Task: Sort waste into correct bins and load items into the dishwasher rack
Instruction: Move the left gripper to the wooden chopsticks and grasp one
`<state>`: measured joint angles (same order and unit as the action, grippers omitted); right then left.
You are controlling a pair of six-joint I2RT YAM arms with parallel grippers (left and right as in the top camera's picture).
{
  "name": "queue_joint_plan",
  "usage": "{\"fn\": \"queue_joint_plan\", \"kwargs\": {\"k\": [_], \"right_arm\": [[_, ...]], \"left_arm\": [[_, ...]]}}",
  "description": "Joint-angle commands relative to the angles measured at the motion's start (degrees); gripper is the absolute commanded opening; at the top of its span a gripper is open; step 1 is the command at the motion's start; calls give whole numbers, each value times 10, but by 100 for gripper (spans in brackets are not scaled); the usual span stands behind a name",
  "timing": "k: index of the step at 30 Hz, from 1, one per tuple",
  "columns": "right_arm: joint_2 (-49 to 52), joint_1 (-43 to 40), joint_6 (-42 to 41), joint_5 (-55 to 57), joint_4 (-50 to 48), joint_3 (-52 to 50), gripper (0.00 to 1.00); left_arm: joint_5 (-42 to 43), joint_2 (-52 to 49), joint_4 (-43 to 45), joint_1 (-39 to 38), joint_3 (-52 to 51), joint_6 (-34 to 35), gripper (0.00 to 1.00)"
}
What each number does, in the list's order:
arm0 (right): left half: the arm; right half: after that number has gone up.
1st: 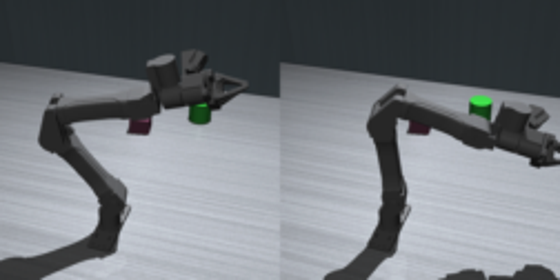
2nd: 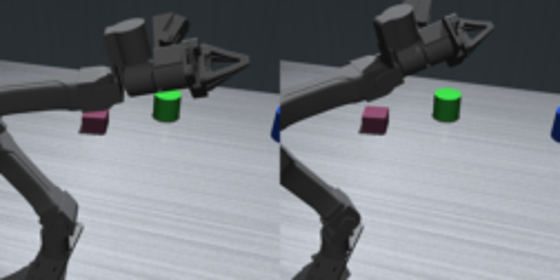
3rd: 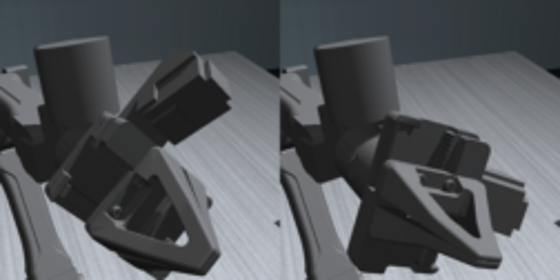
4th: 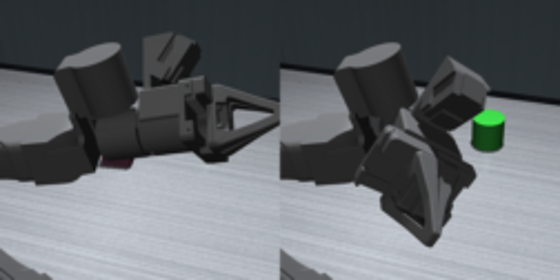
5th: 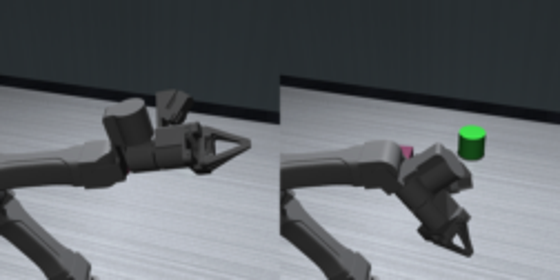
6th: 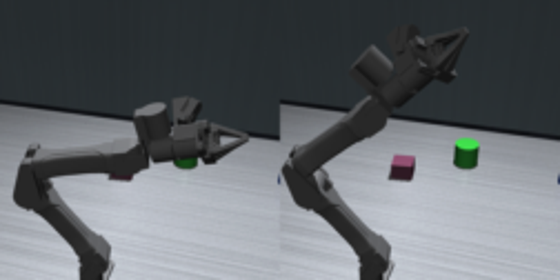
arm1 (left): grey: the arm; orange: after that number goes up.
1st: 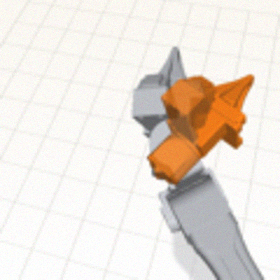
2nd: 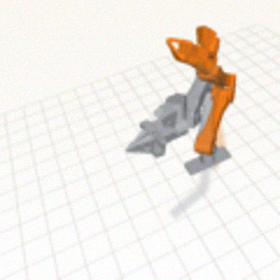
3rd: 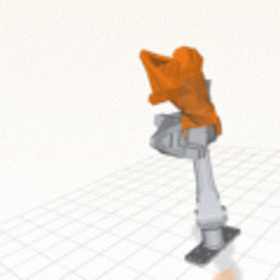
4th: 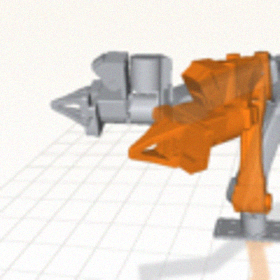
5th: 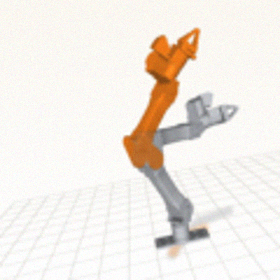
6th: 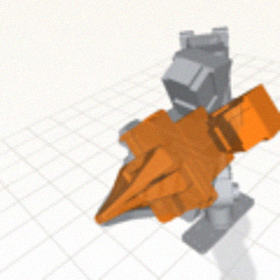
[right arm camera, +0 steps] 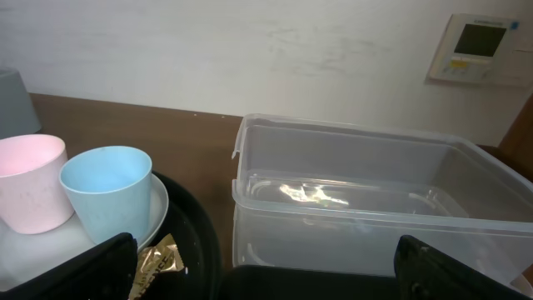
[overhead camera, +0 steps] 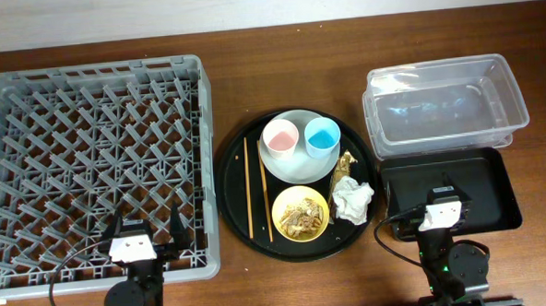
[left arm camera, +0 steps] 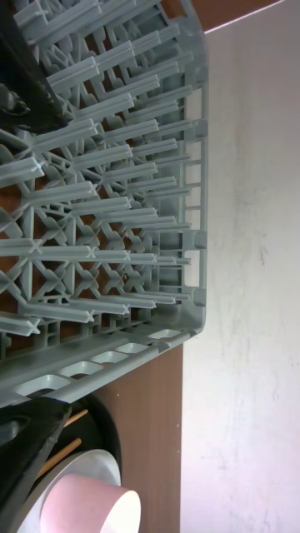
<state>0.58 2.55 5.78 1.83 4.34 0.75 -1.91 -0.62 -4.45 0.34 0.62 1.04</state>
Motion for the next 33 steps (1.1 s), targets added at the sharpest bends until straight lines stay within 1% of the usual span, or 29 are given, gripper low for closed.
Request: {"fn": "queue_joint_plan", "kwargs": {"k": [1,33], "right_arm": [[-4,-3,-5,0,2,-4,99],[-4,-3,-5,0,2,-4,99]], "left_arm": [[7,3,-3,-10,-1,-11,100],[8,3,-3,-10,-1,-11,100]]}}
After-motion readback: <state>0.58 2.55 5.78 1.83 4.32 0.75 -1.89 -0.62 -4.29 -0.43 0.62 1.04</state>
